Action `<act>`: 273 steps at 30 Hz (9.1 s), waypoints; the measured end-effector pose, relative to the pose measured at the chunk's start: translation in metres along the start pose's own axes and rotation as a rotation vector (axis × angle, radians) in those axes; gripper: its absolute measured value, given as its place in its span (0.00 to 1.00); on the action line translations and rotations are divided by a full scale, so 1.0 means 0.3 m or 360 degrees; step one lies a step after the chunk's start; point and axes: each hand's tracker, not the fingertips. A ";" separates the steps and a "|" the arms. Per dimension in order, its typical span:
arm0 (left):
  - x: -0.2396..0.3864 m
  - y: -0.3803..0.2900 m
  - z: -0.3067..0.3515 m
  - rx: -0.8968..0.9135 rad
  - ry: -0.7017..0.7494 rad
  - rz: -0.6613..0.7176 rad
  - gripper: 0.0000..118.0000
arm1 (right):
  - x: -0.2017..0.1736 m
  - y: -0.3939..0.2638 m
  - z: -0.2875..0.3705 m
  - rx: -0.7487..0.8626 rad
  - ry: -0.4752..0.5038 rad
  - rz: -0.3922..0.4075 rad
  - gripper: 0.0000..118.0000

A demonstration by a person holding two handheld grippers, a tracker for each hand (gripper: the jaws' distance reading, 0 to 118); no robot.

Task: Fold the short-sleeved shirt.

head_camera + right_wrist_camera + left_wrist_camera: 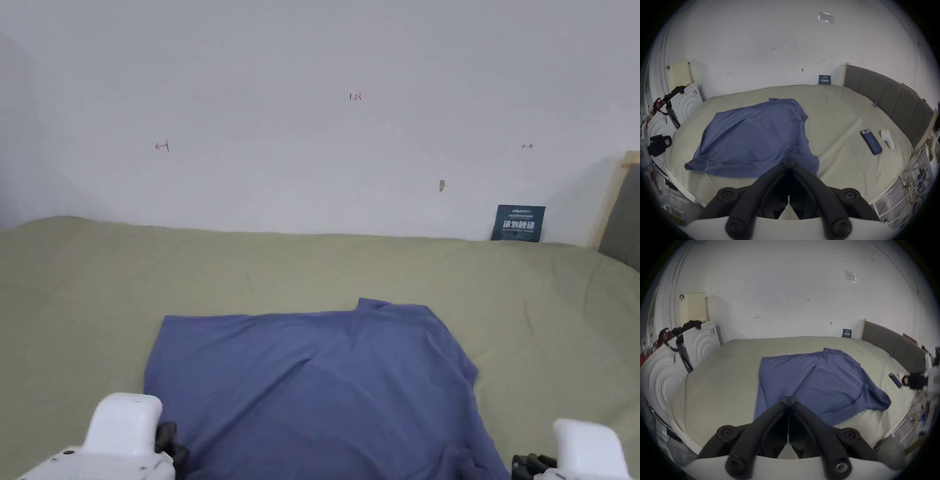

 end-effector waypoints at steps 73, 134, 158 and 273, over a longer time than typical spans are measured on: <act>-0.368 0.208 -0.646 -0.0467 -0.0070 -0.0066 0.07 | 0.146 0.344 -0.756 0.0070 0.0149 0.0434 0.02; -0.306 -0.033 -0.814 -0.0378 0.0229 0.0494 0.03 | 0.036 0.043 -0.561 -0.0095 0.0008 0.0121 0.19; -0.293 0.015 -0.829 -0.0445 0.0117 0.0415 0.03 | 0.215 0.127 -0.912 -0.0337 0.0132 -0.0161 0.11; -0.407 0.149 -0.888 -0.0774 0.0047 0.0141 0.00 | 0.206 0.626 -1.362 -0.0871 0.0195 0.0113 0.88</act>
